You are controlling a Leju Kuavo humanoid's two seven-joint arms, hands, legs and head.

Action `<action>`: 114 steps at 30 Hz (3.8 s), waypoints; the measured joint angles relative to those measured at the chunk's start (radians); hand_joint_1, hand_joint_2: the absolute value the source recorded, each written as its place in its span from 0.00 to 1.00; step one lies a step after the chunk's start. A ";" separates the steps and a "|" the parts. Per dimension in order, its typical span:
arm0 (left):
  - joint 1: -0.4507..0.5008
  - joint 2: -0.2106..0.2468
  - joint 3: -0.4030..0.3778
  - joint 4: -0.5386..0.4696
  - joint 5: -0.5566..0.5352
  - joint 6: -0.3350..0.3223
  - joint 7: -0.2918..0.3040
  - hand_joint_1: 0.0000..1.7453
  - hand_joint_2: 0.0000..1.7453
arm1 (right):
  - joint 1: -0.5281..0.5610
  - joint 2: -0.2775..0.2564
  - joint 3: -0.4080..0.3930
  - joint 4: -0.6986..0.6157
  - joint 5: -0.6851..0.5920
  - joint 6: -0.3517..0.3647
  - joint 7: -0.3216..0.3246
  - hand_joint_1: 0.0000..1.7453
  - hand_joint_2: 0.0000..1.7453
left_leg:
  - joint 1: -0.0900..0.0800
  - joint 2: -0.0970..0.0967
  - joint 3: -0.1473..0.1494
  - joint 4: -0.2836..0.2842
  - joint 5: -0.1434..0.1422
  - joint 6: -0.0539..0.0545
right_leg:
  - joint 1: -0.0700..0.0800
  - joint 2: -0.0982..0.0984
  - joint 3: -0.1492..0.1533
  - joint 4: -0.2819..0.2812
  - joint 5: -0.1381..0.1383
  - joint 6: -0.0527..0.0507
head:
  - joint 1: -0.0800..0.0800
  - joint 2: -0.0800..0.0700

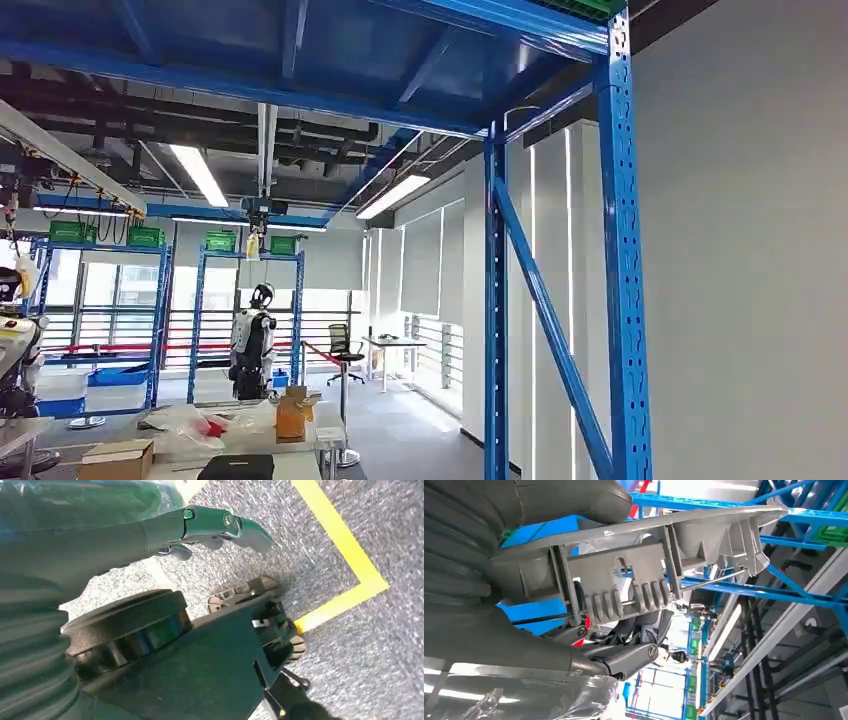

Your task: Take the parts from the cabinet and place them on the table.

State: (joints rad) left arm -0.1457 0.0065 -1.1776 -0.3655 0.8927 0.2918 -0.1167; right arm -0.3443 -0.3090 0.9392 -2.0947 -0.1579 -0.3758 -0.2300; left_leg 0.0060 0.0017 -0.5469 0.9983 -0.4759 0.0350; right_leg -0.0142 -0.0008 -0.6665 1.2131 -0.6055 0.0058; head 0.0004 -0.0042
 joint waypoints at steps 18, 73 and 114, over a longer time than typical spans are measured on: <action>-0.002 0.004 -0.009 0.000 0.000 0.000 0.003 0.00 1.00 | -0.002 -0.001 0.000 0.004 -0.006 -0.008 0.000 1.00 1.00 | 0.003 -0.002 -0.118 0.305 -0.162 -0.069 | 0.006 -0.008 0.065 -0.201 0.151 -0.057 | 0.008 0.000; 0.001 -0.008 -0.031 0.000 0.018 0.038 -0.011 0.00 1.00 | 0.010 -0.002 -0.008 0.010 0.000 -0.021 0.002 1.00 1.00 | -0.010 0.008 -0.066 -0.004 0.069 -0.041 | 0.006 -0.005 0.180 -0.241 0.074 -0.044 | -0.005 0.000; 0.004 -0.014 -0.048 0.000 0.013 0.056 -0.003 0.00 1.00 | 0.047 -0.010 -0.015 -0.007 0.050 -0.047 0.024 1.00 1.00 | -0.006 0.000 0.086 0.000 -0.069 -0.043 | 0.013 -0.009 0.073 -0.205 0.146 -0.049 | 0.011 0.000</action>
State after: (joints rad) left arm -0.1414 -0.0080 -1.2257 -0.3655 0.9052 0.3483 -0.1202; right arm -0.2968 -0.3189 0.9239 -2.1019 -0.1083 -0.4231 -0.2064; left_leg 0.0002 0.0016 -0.4608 0.9985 -0.5451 -0.0080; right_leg -0.0010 -0.0094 -0.5931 1.0081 -0.4596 -0.0435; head 0.0114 -0.0042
